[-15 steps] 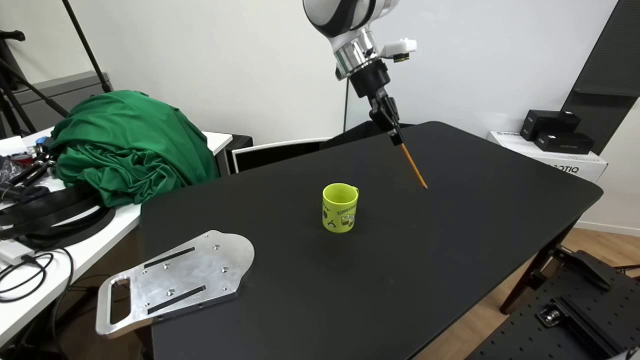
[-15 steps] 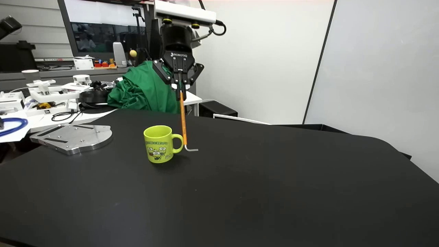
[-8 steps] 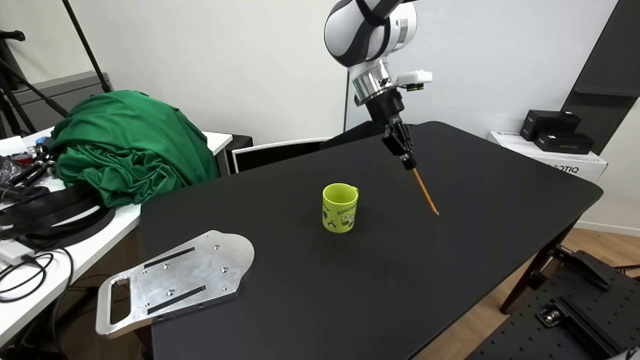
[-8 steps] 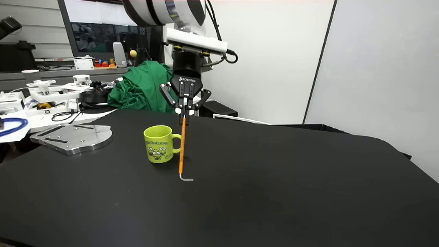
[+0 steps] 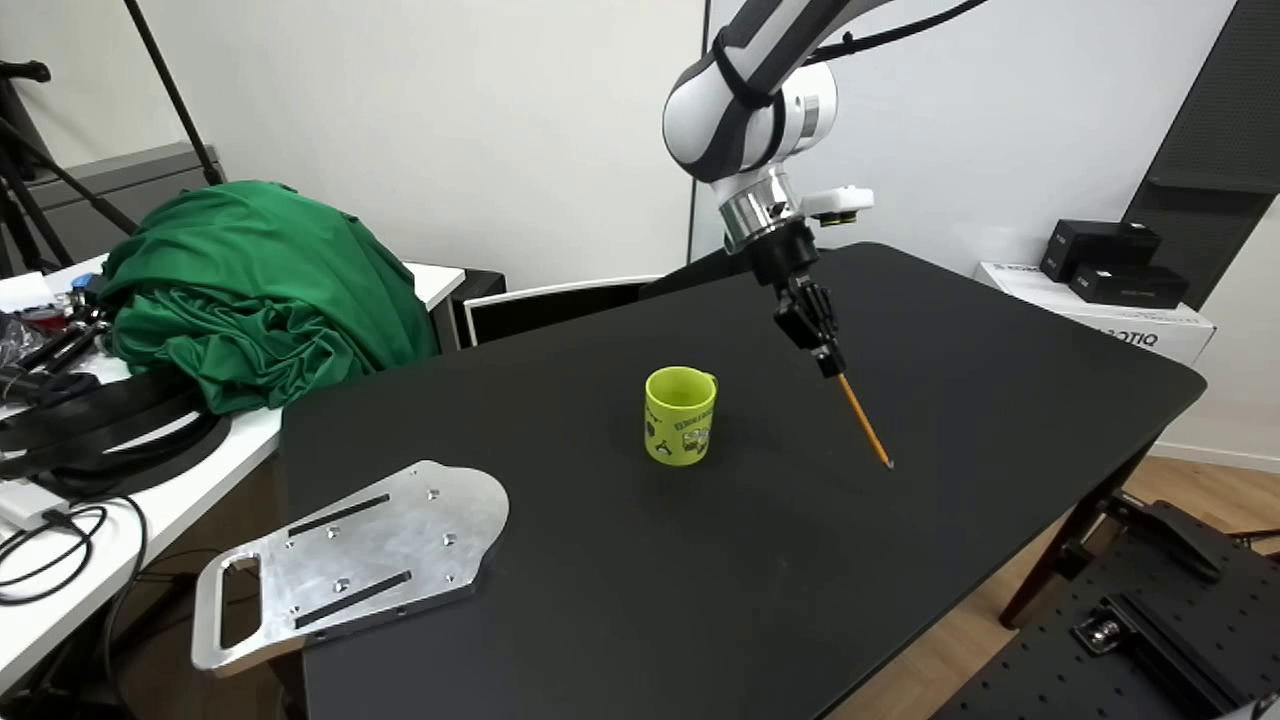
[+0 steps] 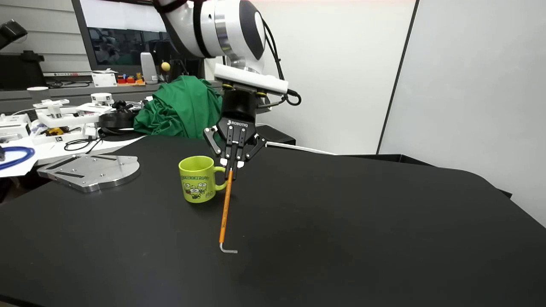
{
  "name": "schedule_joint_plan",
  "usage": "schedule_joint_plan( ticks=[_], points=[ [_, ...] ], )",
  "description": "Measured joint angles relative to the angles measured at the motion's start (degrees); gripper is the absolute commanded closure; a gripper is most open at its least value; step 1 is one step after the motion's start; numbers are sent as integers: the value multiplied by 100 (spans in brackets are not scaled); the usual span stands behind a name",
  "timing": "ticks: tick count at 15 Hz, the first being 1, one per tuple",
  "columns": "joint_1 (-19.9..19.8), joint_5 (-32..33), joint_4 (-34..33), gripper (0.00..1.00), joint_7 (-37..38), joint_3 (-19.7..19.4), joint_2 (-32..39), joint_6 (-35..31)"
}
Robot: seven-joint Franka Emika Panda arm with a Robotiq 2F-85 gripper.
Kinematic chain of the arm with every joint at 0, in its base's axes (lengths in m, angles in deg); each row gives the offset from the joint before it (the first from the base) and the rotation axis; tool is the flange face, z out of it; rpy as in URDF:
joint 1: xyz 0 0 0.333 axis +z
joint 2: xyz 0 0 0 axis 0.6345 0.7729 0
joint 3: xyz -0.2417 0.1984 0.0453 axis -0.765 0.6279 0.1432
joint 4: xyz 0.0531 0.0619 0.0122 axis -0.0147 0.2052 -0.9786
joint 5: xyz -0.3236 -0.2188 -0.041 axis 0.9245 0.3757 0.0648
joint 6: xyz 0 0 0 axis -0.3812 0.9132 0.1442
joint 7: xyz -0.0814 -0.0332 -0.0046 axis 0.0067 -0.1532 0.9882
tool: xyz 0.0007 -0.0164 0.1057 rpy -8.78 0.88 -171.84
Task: Pick up the orange object from the cup and put it on the table.
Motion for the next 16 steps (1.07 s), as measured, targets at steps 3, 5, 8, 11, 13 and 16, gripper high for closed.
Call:
schedule_joint_plan(
  ticks=[3,5,8,11,13,16],
  points=[
    [-14,0,-1,98,11,-44,182,-31],
    [-23,2,-2,98,28,-58,296,-53],
    [-25,9,-7,98,85,-75,450,-82],
    [-25,16,-10,98,112,-100,578,-129],
    [-25,25,-11,98,138,-110,626,-129],
    [-22,37,-11,98,194,-111,687,-129]
  ],
)
